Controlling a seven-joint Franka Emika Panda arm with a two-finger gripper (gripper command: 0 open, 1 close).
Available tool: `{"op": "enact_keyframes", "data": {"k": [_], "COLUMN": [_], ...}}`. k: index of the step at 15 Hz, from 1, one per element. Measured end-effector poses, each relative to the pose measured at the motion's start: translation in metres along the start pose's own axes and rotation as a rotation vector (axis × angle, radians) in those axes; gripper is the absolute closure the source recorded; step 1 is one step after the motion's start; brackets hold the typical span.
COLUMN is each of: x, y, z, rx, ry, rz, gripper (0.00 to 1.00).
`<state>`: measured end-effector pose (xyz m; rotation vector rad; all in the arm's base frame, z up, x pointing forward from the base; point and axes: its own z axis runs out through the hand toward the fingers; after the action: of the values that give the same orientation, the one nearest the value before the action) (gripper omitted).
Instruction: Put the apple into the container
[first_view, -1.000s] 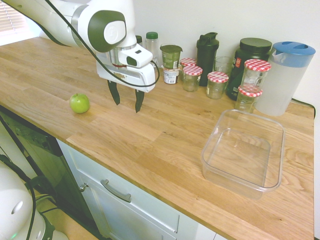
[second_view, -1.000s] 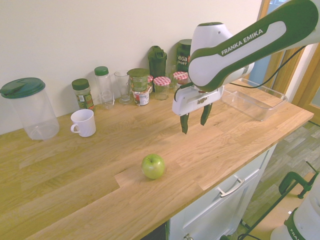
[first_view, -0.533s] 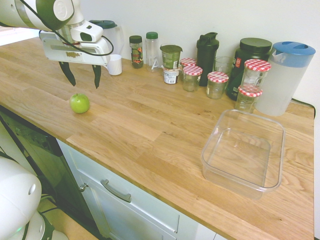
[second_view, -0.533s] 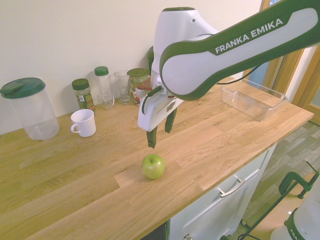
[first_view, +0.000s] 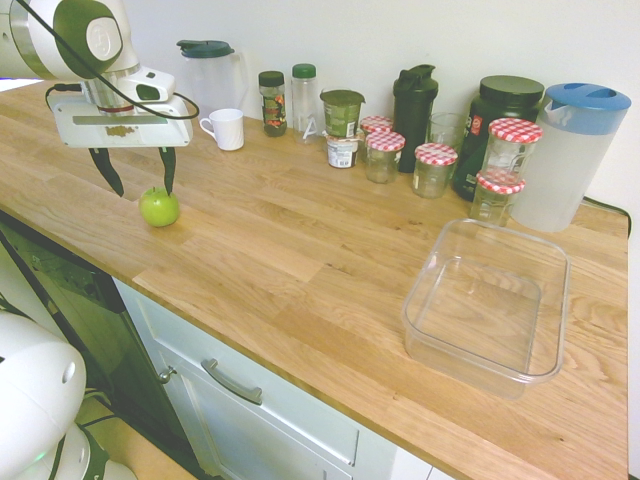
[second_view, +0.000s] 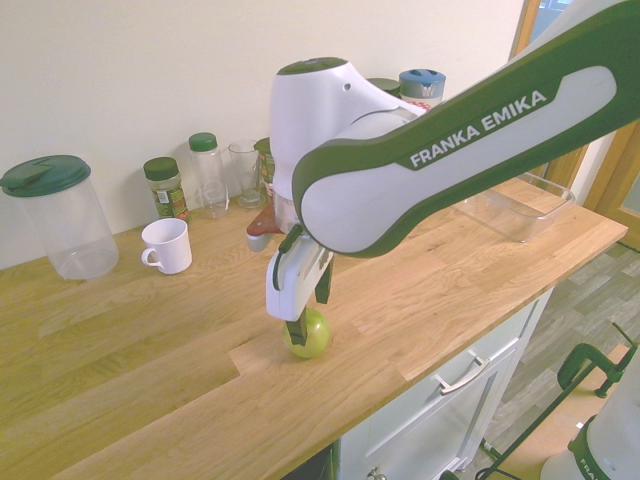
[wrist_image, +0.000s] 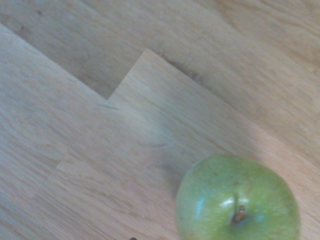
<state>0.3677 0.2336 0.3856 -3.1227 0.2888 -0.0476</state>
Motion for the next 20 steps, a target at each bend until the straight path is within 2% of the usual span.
{"op": "enact_keyframes", "data": {"k": [3, 4, 11, 18, 20], "x": [0.002, 0.003, 0.016, 0.022, 0.030], "y": [-0.001, -0.002, -0.013, -0.015, -0.012], "z": [0.012, 0.016, 0.042, 0.041, 0.034], "rx": [-0.024, -0.031, -0.038, -0.035, -0.034], "ry": [0.004, 0.009, 0.016, 0.015, 0.017], "rz": [-0.028, -0.038, -0.067, -0.054, -0.019], "gripper": [0.00, 1.00, 1.00, 1.00, 1.00]}}
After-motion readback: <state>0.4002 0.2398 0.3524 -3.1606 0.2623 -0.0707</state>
